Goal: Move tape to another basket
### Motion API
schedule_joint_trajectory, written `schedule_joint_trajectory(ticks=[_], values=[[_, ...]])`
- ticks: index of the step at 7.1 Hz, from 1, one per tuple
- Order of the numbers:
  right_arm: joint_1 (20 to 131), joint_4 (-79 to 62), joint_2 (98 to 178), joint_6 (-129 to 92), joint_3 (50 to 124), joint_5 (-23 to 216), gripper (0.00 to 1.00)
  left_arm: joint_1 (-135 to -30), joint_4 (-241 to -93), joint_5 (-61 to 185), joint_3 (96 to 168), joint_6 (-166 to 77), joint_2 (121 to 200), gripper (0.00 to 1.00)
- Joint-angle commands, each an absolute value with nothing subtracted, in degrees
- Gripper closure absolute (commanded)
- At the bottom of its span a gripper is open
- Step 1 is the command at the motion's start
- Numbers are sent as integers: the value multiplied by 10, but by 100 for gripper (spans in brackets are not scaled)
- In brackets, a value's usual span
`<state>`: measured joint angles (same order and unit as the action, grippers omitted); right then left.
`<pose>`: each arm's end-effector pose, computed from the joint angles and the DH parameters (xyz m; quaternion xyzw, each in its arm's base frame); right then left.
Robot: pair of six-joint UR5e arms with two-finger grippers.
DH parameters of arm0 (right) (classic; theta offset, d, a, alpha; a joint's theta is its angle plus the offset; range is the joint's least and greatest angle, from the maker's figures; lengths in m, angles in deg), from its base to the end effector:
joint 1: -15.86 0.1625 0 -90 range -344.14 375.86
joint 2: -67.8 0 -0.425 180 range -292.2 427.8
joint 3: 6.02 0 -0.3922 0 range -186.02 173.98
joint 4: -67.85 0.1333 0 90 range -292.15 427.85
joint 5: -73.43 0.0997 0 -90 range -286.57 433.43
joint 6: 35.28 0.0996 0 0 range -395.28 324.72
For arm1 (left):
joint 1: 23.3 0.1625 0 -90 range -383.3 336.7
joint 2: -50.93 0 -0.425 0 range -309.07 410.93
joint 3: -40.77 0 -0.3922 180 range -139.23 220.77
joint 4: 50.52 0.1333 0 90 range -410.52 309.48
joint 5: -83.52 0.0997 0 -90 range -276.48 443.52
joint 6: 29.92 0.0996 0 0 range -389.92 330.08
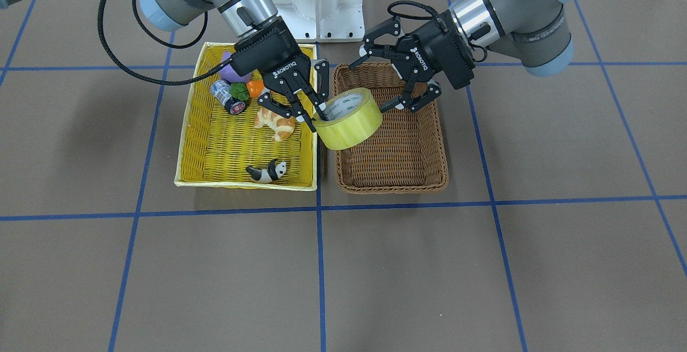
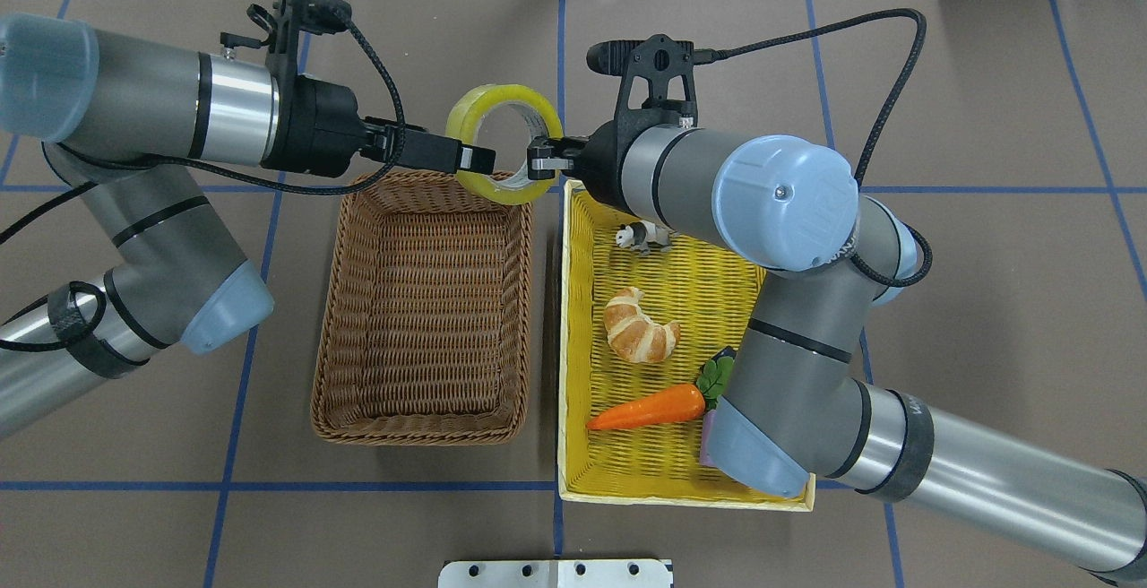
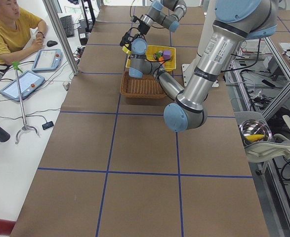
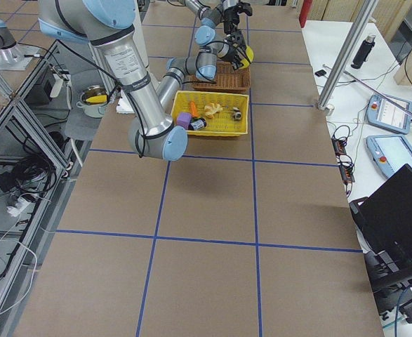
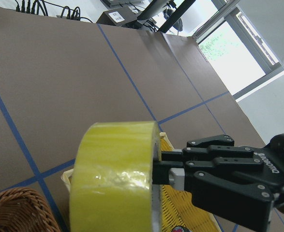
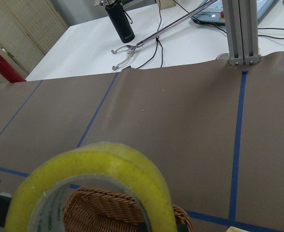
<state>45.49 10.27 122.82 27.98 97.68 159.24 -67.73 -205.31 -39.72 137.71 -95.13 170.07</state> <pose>-0.4661 -0.4268 0.1330 0.3313 -0.5595 0.0429 0.7585 0.3640 -0.4671 0.1891 0.2696 0.7115 0.1132 0.6390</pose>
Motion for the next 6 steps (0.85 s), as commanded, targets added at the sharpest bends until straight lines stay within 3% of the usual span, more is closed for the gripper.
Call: schedule_joint_trajectory(ticks=[1,6], values=[[455,101,1254,279,984,1588,100,-684,-2054,-397,1378,-951,1696,1],[443,101,1241,280,999,1586,100,-684,-2052,-389,1375,-952,1696,1]])
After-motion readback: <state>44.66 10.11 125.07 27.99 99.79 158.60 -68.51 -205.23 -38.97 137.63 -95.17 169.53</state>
